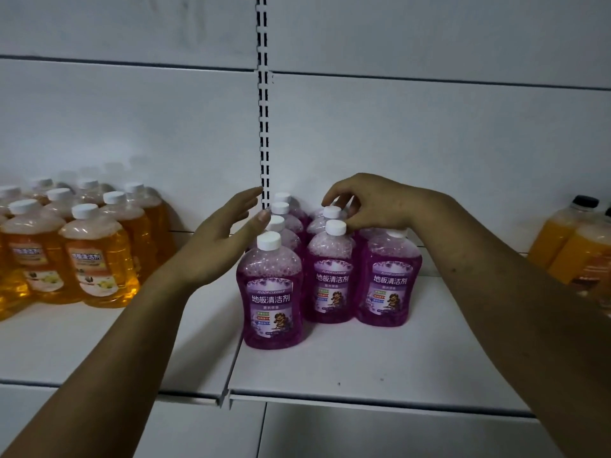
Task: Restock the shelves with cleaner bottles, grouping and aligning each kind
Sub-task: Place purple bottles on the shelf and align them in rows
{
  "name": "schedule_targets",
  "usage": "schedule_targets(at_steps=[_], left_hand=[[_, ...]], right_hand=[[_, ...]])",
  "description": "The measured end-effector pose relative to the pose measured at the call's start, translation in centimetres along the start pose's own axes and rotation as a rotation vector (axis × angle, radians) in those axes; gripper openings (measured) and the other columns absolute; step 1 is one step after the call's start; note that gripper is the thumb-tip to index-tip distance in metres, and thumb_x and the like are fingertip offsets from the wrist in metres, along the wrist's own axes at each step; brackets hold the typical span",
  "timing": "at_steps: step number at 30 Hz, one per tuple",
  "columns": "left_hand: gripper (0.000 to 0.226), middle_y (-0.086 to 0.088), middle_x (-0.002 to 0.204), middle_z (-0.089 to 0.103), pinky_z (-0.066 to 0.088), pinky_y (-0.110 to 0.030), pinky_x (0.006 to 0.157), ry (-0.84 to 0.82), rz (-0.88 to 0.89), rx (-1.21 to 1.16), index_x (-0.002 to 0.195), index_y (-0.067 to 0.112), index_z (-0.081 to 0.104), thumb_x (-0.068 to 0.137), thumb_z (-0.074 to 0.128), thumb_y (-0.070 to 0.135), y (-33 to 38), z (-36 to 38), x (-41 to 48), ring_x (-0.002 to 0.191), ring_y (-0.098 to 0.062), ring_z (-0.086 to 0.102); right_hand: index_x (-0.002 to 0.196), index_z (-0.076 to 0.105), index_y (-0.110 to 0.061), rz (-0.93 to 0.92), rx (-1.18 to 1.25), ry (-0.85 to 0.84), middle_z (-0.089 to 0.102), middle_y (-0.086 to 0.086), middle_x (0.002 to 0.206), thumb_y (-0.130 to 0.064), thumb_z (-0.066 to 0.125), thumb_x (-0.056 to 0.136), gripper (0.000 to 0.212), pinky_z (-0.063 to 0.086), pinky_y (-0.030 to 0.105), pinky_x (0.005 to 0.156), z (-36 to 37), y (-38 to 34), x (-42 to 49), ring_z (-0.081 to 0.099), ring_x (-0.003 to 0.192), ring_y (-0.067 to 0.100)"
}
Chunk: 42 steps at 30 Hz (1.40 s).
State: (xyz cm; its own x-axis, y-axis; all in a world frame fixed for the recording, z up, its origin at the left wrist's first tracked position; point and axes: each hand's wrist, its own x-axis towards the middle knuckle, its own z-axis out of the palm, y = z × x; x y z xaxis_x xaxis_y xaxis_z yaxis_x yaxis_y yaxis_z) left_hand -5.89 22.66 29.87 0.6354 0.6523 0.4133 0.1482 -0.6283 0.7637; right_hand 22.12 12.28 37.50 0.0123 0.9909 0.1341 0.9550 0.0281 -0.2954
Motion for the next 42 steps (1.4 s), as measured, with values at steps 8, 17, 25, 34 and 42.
schedule_targets(at_steps=[8,17,25,34,42], left_hand=[[0.059,0.024,0.141,0.062,0.045,-0.046,0.117,-0.038,-0.03,-0.153,0.148,0.039,0.054,0.098,0.04,0.068,-0.7,1.2,-0.1,0.133,0.002,0.056],[0.059,0.022,0.142,0.063,0.044,-0.047,0.117,-0.039,-0.03,-0.16,0.147,0.039,0.054,0.098,0.041,0.068,-0.6,1.2,0.0,0.134,-0.002,0.056],[0.07,0.04,0.121,0.066,0.054,-0.015,0.09,0.039,-0.084,-0.309,0.134,0.048,0.058,0.081,0.044,0.092,-0.7,1.7,-0.3,0.115,0.017,0.061],[0.059,0.011,0.131,0.071,0.05,-0.041,0.106,0.076,-0.32,-0.694,0.149,0.037,0.049,0.099,0.038,0.066,-1.2,3.9,-1.4,0.121,-0.016,0.068],[0.069,-0.014,0.145,0.063,0.05,-0.045,0.107,-0.086,-0.403,-0.935,0.15,0.02,0.054,0.103,0.035,0.066,-2.9,5.3,-1.5,0.135,-0.036,0.058]], right_hand=[[0.126,0.068,-0.035,-0.08,-0.039,-0.073,0.07,-0.016,0.114,-0.019,0.077,0.091,0.04,0.056,0.035,0.092,0.0,0.6,0.5,0.068,0.098,0.006],[0.127,0.067,-0.038,-0.094,-0.044,-0.067,0.068,-0.016,0.116,-0.015,0.074,0.092,0.043,0.057,0.042,0.095,0.1,0.8,0.4,0.068,0.1,0.011],[0.141,0.059,-0.037,-0.039,0.004,0.04,0.065,-0.014,0.128,-0.022,0.075,0.095,0.051,0.052,0.041,0.105,-0.2,0.6,-1.6,0.063,0.116,0.005],[0.157,0.035,-0.033,0.239,0.755,0.672,0.044,-0.003,0.16,-0.047,0.084,0.07,0.1,0.044,0.034,0.109,8.1,2.5,-11.1,0.046,0.142,0.012],[0.134,0.063,-0.018,0.22,1.129,0.565,0.077,0.008,0.12,-0.023,0.097,0.06,0.082,0.057,0.056,0.099,13.9,3.7,-10.3,0.074,0.111,0.029]])
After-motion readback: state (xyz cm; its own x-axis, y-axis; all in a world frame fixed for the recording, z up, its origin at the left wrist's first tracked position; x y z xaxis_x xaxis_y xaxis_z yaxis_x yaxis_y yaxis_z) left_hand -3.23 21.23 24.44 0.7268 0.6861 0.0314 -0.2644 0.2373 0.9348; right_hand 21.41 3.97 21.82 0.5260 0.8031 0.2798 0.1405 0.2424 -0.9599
